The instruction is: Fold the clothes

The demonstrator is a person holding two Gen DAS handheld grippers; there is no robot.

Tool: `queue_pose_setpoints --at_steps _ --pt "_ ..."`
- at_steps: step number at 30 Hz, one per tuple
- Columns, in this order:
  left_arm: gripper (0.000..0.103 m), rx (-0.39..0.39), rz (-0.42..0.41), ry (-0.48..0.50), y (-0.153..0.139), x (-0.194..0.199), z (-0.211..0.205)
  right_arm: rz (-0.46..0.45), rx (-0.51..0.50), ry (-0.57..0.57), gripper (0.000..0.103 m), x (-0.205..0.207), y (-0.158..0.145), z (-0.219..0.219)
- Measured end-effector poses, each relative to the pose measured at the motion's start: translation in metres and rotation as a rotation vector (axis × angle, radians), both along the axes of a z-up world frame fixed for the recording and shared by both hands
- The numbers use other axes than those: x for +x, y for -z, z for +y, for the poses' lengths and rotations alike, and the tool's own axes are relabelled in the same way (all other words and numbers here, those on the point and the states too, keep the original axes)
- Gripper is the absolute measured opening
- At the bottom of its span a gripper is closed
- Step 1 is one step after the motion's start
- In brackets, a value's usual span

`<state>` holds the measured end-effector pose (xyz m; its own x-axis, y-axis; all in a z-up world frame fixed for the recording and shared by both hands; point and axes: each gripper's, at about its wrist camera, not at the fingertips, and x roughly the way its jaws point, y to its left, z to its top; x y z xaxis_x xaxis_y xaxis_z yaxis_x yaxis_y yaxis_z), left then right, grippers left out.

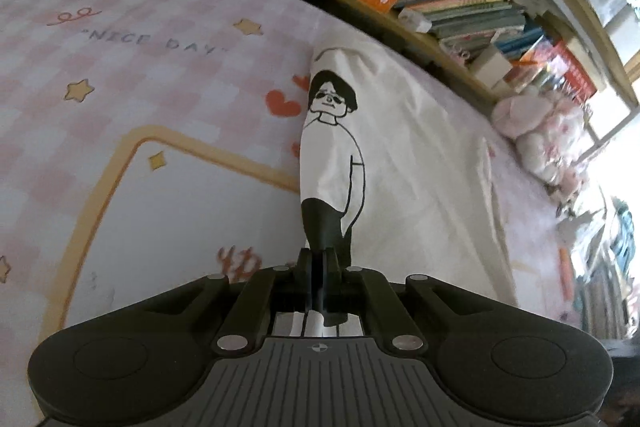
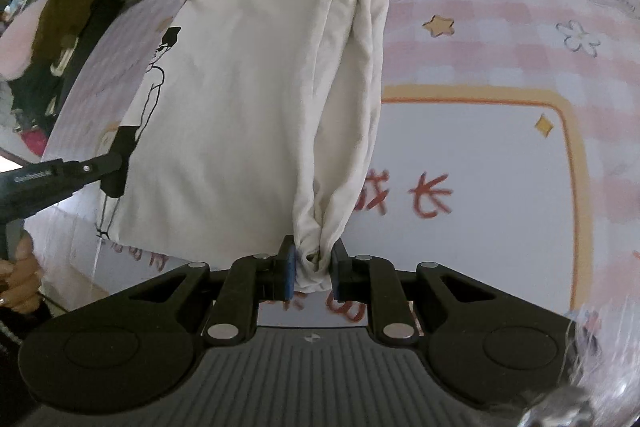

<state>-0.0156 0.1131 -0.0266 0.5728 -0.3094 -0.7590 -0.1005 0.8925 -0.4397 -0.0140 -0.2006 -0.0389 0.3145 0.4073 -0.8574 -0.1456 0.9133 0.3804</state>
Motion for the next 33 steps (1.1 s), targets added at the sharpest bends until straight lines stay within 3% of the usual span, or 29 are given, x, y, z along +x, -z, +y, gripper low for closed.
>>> queue_pose_setpoints --at_steps 9,13,16,21,23,30,33 --pt "0.005 0.029 0.020 0.088 0.002 0.007 0.002 0.001 -0.020 0.036 0.016 -0.013 -0.004 0.006" --pt "0.011 0.018 0.025 0.103 0.000 0.010 0.010 -0.006 -0.042 0.052 0.030 -0.011 -0.007 0.007" --pt "0.019 0.011 0.008 0.092 -0.005 0.010 0.019 -0.012 -0.058 0.064 0.033 -0.009 -0.009 0.008" --pt "0.046 -0.005 -0.046 0.055 -0.013 0.012 0.036 -0.023 -0.085 0.080 0.038 -0.004 -0.013 0.010" --pt "0.049 0.003 -0.060 0.046 -0.015 0.017 0.041 -0.035 -0.095 0.080 0.039 -0.002 -0.014 0.013" --pt "0.050 0.014 -0.094 0.035 -0.014 0.043 0.053 -0.093 -0.133 0.119 0.041 0.000 -0.017 0.022" --pt "0.049 -0.010 -0.114 0.031 -0.013 0.060 0.059 -0.115 -0.141 0.137 0.034 -0.004 -0.016 0.026"
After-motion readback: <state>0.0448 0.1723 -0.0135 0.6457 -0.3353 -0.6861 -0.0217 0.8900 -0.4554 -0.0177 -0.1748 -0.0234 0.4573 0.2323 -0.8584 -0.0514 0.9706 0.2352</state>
